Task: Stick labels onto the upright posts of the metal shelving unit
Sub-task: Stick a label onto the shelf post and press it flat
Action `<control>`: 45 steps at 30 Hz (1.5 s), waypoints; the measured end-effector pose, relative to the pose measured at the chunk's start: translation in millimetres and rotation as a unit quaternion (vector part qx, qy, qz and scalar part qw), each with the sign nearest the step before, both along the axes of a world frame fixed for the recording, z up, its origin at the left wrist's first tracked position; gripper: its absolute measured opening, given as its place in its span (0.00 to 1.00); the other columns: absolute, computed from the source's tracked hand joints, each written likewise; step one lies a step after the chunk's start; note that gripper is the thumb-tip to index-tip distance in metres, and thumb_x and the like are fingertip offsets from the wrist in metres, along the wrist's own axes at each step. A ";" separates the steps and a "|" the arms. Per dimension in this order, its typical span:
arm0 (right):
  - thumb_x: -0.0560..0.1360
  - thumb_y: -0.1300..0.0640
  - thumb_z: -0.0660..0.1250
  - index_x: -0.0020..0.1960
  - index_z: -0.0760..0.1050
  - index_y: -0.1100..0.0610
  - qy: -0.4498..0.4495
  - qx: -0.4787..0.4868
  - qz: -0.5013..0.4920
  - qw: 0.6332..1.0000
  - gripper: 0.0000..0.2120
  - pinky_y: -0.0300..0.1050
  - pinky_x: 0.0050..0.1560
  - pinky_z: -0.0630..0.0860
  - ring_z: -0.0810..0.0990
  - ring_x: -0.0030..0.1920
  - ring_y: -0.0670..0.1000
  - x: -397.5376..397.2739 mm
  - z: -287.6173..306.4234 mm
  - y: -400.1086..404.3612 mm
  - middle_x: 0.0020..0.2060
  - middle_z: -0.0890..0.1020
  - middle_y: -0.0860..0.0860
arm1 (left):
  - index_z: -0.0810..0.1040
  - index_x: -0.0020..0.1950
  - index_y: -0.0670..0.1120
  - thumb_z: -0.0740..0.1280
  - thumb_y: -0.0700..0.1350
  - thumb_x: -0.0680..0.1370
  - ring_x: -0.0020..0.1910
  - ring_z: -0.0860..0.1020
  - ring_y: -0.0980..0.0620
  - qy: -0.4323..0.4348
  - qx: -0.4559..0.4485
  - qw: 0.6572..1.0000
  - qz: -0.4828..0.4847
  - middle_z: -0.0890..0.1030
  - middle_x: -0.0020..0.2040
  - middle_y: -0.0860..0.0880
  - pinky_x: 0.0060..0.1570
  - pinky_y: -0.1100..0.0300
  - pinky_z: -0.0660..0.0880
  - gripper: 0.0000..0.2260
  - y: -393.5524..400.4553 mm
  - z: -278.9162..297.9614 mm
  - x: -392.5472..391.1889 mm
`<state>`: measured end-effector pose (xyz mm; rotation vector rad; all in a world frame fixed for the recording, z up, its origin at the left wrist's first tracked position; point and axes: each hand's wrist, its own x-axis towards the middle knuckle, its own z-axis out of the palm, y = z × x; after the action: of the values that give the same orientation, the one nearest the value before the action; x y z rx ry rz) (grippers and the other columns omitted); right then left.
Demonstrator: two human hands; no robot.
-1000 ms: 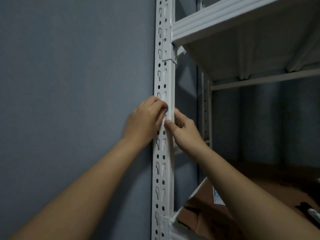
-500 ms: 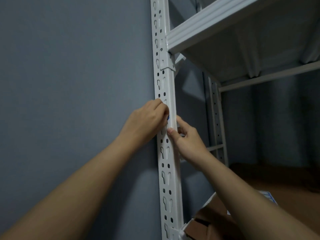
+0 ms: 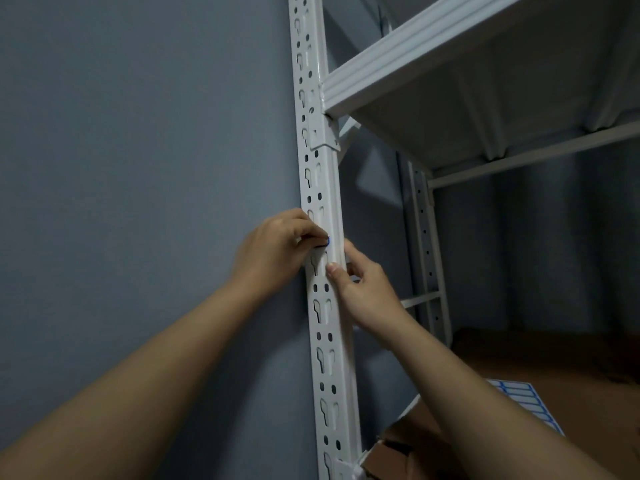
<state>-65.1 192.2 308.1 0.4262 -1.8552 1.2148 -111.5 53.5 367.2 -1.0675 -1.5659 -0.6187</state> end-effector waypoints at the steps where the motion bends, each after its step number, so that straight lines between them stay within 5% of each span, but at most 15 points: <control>1: 0.80 0.56 0.61 0.69 0.69 0.43 0.000 -0.001 0.000 1.000 0.19 0.37 0.49 0.75 0.79 0.40 0.39 0.0 -0.2 0.0 0.42 0.80 0.40 | 0.85 0.44 0.48 0.72 0.43 0.73 0.42 0.79 0.51 -0.002 -0.004 1.000 -0.002 0.81 0.43 0.54 0.42 0.51 0.76 0.03 -0.2 0.4 -0.2; 10: 0.80 0.55 0.61 0.69 0.69 0.42 0.004 -0.007 0.003 1.000 0.19 0.40 0.54 0.76 0.80 0.47 0.42 -1.2 -1.3 -0.9 0.45 0.81 0.41 | 0.82 0.45 0.51 0.71 0.45 0.74 0.43 0.77 0.53 -0.042 -0.022 0.999 0.011 0.79 0.45 0.55 0.44 0.51 0.75 0.02 -0.4 2.1 4.1; 18: 0.80 0.54 0.61 0.69 0.69 0.42 0.007 -0.008 -0.027 1.000 0.19 0.45 0.56 0.76 0.81 0.48 0.47 -5.5 -3.3 -2.7 0.46 0.81 0.43 | 0.79 0.46 0.48 0.67 0.44 0.76 0.44 0.78 0.50 -0.019 -0.049 0.998 0.043 0.74 0.44 0.58 0.44 0.50 0.75 0.02 1.1 -1.2 4.3; 26: 0.79 0.51 0.60 0.72 0.66 0.43 -0.015 -0.002 -0.066 0.998 0.21 0.46 0.60 0.74 0.77 0.51 0.50 -9.5 -3.3 -3.0 0.50 0.78 0.47 | 0.84 0.44 0.48 0.70 0.42 0.74 0.48 0.77 0.52 0.057 -0.014 0.998 0.031 0.79 0.48 0.53 0.40 0.51 0.77 0.03 1.6 -2.9 3.3; 41: 0.79 0.48 0.59 0.71 0.65 0.40 -0.024 -0.008 -0.075 0.997 0.21 0.52 0.61 0.75 0.79 0.57 0.54 -13.8 -6.6 -4.3 0.57 0.81 0.51 | 0.78 0.46 0.47 0.68 0.47 0.76 0.45 0.74 0.55 -0.022 -0.046 0.998 0.047 0.69 0.48 0.57 0.44 0.50 0.75 0.04 2.9 -3.6 5.5; 45: 0.80 0.50 0.59 0.69 0.66 0.40 -0.022 0.001 -0.084 0.996 0.19 0.50 0.58 0.75 0.79 0.54 0.55 -11.0 -6.2 -5.0 0.53 0.81 0.50 | 0.80 0.45 0.49 0.71 0.48 0.73 0.45 0.73 0.56 -0.016 0.018 0.999 0.033 0.69 0.47 0.58 0.40 0.54 0.74 0.04 3.1 -3.2 3.8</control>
<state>-76.1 187.3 301.9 0.2422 -1.8891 1.1159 -107.7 56.6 364.0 -0.9795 -1.6044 -0.6193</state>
